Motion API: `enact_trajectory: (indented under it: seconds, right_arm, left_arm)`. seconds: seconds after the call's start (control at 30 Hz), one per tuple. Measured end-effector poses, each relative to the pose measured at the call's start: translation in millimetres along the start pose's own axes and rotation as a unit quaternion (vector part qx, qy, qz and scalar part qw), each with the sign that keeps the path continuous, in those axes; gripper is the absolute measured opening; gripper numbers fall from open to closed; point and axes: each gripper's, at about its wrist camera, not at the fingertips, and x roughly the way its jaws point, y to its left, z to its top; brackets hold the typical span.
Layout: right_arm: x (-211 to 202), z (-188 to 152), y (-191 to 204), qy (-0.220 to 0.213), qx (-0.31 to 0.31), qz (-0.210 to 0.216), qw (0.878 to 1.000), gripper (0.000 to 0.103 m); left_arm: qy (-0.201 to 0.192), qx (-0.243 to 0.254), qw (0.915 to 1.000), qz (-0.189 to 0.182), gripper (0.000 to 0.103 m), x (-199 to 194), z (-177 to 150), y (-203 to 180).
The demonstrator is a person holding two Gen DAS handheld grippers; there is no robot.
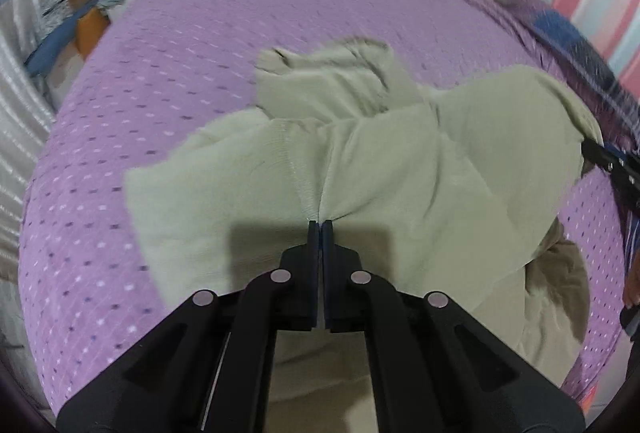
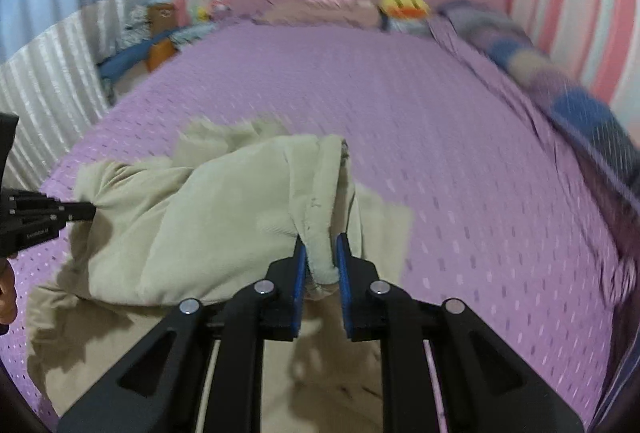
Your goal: Fold large clothes
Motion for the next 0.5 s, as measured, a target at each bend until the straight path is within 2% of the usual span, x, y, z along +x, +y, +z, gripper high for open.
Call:
enact_trajectory:
  seconds: [0.07,0.13,0.23,0.3,0.33,0.4,0.47,0.5]
  right_arm:
    - [18,-19,-10,0.023,0.013,0.001,1.000,0.015]
    - [41,-38,-13,0.047,0.019,0.003,0.999,0.015]
    - [53,-52,-14,0.059,0.027,0.002,0.998,0.018]
    - [48,-48,-21,0.057,0.045,0.012,0.997,0.025]
    - [42,-42,-27,0.051,0.058,0.021,0.997,0.029]
    - [25,-33,-37,0.028,0.082,0.025,0.996,0.059]
    - [10,-20,-39,-0.003,0.098,0.019,0.995,0.069]
    - [4,-10,-38,-0.011,0.099,0.018,0.995,0.070]
  left_arm:
    - [0.016,0.008,0.9996,0.022,0.000,28,13,-14]
    - [0.031,0.000,0.9994,0.017,0.000,43,15,-10]
    - [0.028,-0.020,0.9994,-0.006,0.000,41,13,3]
    - [0.013,-0.011,0.9998,0.003,0.001,26,6,10]
    - [0.005,-0.005,0.9999,0.009,0.006,14,0,12]
    - [-0.014,0.003,0.9995,0.028,0.028,-11,-4,22]
    - [-0.039,0.004,0.9977,0.055,0.061,-32,-7,29]
    - [-0.047,0.003,0.9970,0.061,0.066,-43,-4,33]
